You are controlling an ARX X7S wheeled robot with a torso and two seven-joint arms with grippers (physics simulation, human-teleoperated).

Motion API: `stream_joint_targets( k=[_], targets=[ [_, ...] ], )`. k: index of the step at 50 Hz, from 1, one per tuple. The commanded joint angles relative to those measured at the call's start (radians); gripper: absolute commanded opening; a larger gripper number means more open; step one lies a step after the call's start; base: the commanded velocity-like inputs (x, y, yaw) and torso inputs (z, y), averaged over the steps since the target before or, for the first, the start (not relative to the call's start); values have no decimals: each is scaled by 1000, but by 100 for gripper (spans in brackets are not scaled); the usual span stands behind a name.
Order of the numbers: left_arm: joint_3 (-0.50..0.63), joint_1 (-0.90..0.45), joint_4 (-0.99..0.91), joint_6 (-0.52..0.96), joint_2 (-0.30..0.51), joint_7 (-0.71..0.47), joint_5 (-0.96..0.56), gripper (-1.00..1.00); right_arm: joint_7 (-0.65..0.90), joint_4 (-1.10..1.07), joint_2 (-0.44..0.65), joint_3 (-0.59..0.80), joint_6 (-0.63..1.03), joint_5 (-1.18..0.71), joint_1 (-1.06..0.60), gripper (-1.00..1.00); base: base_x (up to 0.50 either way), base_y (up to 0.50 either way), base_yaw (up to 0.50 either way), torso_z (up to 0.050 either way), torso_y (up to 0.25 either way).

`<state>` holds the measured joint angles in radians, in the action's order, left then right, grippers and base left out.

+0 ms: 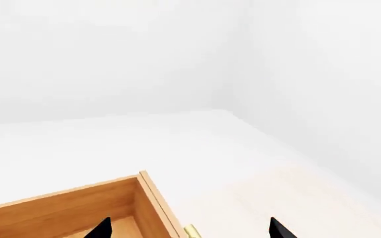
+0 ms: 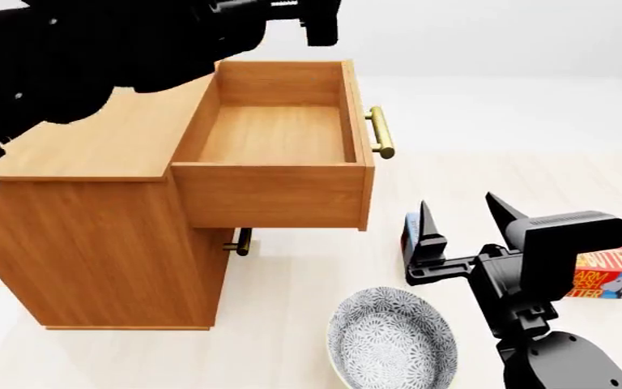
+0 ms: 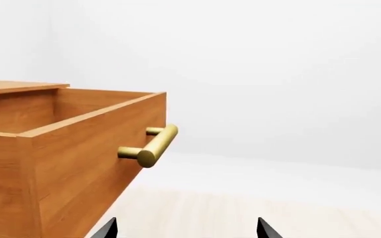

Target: Put the chocolate pudding in the top drawer of the cabinet and close it.

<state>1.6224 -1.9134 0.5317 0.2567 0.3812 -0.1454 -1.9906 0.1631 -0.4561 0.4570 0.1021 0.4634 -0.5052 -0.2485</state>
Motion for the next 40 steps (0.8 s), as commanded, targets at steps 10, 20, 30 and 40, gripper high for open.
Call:
stream_joint_targets(
  k=[10, 20, 30, 40],
  targets=[
    [-61, 48, -493, -195, 294, -79, 108, 100, 5, 17, -8, 22, -2, 12, -15, 100, 0, 0, 0, 0, 0],
    [-55, 145, -695, -354, 432, -184, 290, 100, 13, -2, -4, 27, 11, 7, -14, 100, 0, 0, 0, 0, 0],
    [-52, 215, -927, -467, 586, -319, 478, 100, 20, -11, -7, 44, 35, 3, -38, 100, 0, 0, 0, 0, 0],
    [-14, 324, -1134, -547, 744, -433, 664, 100, 27, -14, -7, 54, 47, 3, -48, 100, 0, 0, 0, 0, 0]
  ],
)
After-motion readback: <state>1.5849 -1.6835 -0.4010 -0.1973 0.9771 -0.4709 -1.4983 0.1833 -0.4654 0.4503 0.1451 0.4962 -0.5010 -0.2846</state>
